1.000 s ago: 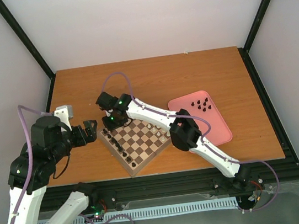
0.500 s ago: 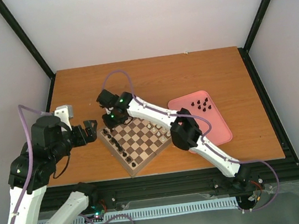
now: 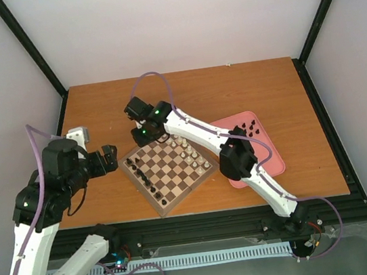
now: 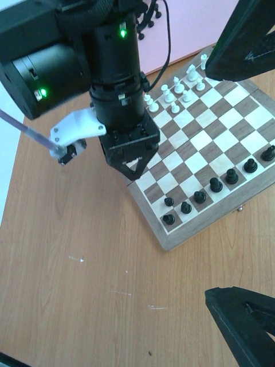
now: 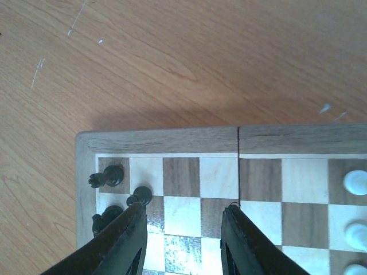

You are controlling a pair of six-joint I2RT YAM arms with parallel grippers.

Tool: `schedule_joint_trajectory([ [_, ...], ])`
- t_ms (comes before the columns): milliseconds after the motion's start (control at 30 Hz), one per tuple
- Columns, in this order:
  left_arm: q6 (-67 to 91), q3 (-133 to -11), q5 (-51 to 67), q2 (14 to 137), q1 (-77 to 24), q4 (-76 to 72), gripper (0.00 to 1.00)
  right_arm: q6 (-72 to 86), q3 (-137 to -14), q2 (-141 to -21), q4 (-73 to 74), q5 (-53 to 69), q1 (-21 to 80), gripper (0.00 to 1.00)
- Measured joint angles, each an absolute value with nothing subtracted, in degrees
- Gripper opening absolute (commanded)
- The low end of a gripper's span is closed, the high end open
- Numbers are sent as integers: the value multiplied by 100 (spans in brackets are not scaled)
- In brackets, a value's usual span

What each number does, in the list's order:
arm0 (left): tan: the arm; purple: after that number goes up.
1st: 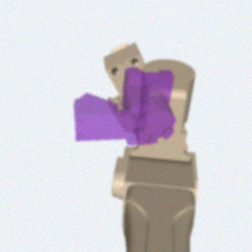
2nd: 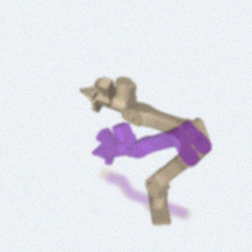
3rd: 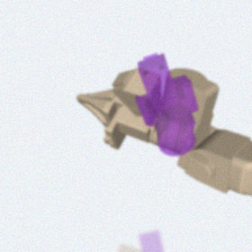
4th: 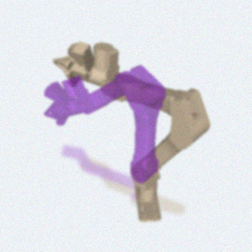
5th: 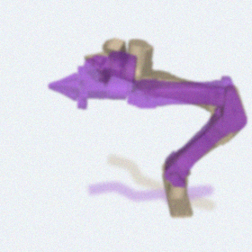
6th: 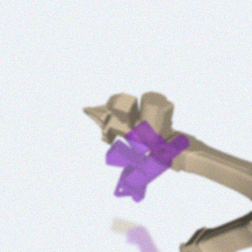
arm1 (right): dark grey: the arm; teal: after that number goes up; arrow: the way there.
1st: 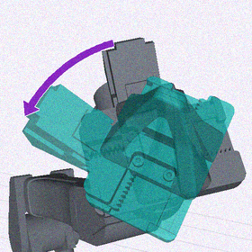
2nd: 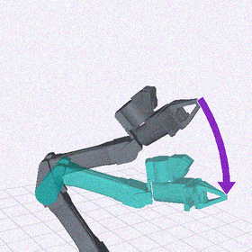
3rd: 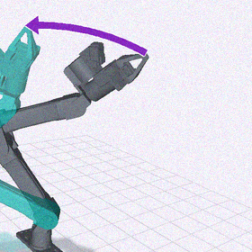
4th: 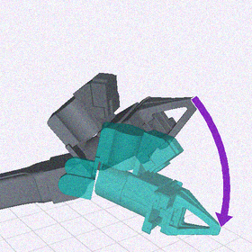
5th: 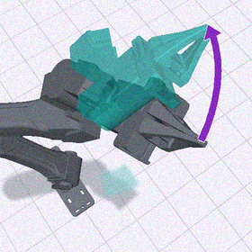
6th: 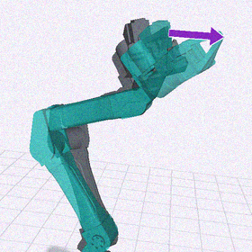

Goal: Set up the chess pieces on the board
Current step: Adjust the chess piece on the chessboard.

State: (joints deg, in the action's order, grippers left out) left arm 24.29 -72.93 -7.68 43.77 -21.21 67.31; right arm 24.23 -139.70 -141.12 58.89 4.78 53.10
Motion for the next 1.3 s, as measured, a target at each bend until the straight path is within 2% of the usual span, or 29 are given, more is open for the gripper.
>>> schedule_joint_trajectory([
  [100,2491,-7310,-891,4416,-2121,6718,100,2257,-13970,-14073,5918,473,5264,35],
  [233,2585,-7393,-1035,4532,-2121,6604,100,2025,-13939,-14077,6062,585,5251,27],
  [367,2641,-7489,-1168,4792,-2121,6449,100,1828,-13784,-14075,6101,607,5253,33],
  [533,2685,-7526,-1339,5116,-2119,6281,100,1575,-13616,-14075,6184,755,5253,31],
  [767,2727,-7542,-1428,5513,-2121,6069,100,1293,-13476,-14075,6195,1354,5253,9],
  [900,2727,-7550,-1505,5634,-2121,5970,100,1194,-13452,-14075,6189,1723,5251,3],
  [1300,2727,-7651,-1859,5660,-2119,5843,100,1205,-12529,-14079,5653,3221,5094,3],
])
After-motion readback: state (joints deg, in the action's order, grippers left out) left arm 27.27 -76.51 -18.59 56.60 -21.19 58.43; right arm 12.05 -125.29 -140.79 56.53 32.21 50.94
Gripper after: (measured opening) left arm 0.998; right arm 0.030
